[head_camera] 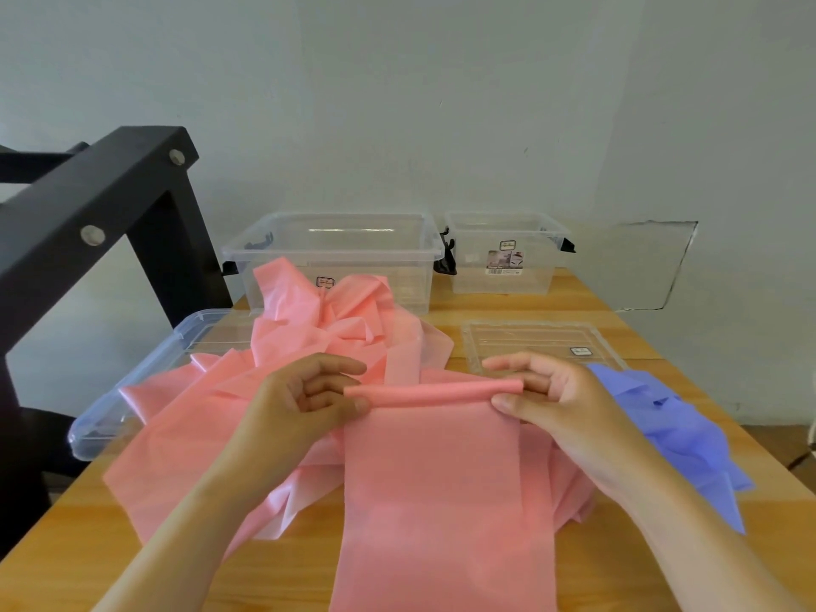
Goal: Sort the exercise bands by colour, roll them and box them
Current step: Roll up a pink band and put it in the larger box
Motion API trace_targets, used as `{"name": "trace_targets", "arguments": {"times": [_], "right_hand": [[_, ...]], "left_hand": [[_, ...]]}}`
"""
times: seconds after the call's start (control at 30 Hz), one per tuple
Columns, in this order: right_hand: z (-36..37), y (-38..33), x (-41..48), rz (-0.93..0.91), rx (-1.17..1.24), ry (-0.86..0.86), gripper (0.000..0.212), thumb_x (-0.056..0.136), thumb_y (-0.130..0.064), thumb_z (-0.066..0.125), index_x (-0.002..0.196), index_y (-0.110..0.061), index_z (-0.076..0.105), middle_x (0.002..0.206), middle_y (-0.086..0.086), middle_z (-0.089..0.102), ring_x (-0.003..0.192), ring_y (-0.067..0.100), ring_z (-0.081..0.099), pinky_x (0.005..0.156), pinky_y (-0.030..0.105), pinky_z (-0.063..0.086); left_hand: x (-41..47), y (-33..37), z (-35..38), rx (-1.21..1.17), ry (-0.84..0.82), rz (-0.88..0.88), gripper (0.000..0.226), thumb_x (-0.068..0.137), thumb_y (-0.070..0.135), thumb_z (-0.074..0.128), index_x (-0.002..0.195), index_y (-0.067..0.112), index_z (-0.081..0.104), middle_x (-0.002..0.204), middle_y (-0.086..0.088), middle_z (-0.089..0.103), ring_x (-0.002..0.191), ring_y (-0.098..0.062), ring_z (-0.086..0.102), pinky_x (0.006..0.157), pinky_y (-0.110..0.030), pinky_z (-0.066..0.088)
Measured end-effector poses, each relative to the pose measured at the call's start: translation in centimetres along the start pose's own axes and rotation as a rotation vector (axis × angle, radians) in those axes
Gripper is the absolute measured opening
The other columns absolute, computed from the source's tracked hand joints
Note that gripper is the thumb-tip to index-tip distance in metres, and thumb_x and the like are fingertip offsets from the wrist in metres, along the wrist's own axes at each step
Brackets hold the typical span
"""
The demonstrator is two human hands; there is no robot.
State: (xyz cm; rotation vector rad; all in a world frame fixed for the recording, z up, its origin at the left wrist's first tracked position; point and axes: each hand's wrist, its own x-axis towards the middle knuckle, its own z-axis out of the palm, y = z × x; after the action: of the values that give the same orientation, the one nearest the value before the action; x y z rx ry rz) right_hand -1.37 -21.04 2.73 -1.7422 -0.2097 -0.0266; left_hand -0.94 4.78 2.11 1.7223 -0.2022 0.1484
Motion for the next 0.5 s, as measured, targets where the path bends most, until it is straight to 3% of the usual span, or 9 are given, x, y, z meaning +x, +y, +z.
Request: {"name": "trace_targets", "arguments": {"times": [0.17,0.3,0.43,0.5], "right_hand": [[0.09,0.08,-0.04,-0.031,-0.037,0.000,0.019,0.088,-0.012,0.067,0.092,-0.029,0.075,0.088,0.012,0.073,0.084,0.019,0.065,0.086,0.034,0.047],[-0.16,-0.11,-0.20,-0.027,0.063,-0.043,0.024,0.085,-0.002,0.067,0.089,-0.023,0.077,0.087,0.004,0.074,0.082,0.012,0.066,0.078,0.020,0.052],[-0.02,-0.19,-0.25,-0.036,0.073,-0.026,0.014,0.081,-0.008,0.071,0.084,-0.021,0.077,0.081,0.001,0.072,0.077,0.009,0.066,0.073,0.015,0.051],[0.07,-0.11,-0.17,-0.034,0.056,-0.018,0.019,0.084,-0.004,0.069,0.091,-0.020,0.075,0.088,0.003,0.075,0.079,0.010,0.068,0.076,0.016,0.052]], "left_hand": [[0.00,-0.19,0.19,-0.040,-0.058,-0.011,0.007,0.091,0.001,0.059,0.095,0.004,0.063,0.059,-0.008,0.057,0.058,-0.016,0.054,0.057,-0.018,0.050],[-0.16,-0.17,-0.22,-0.129,-0.087,-0.055,0.008,0.091,0.005,0.058,0.097,0.006,0.062,0.064,-0.012,0.054,0.061,-0.018,0.053,0.059,-0.021,0.052],[-0.16,-0.15,-0.22,-0.128,-0.092,-0.026,0.007,0.086,0.006,0.063,0.093,0.004,0.062,0.056,0.004,0.050,0.056,-0.010,0.050,0.056,-0.015,0.046],[-0.07,-0.28,0.08,-0.098,-0.080,-0.017,0.010,0.086,0.001,0.064,0.095,0.002,0.060,0.053,0.008,0.052,0.053,-0.007,0.051,0.054,-0.013,0.044]]}}
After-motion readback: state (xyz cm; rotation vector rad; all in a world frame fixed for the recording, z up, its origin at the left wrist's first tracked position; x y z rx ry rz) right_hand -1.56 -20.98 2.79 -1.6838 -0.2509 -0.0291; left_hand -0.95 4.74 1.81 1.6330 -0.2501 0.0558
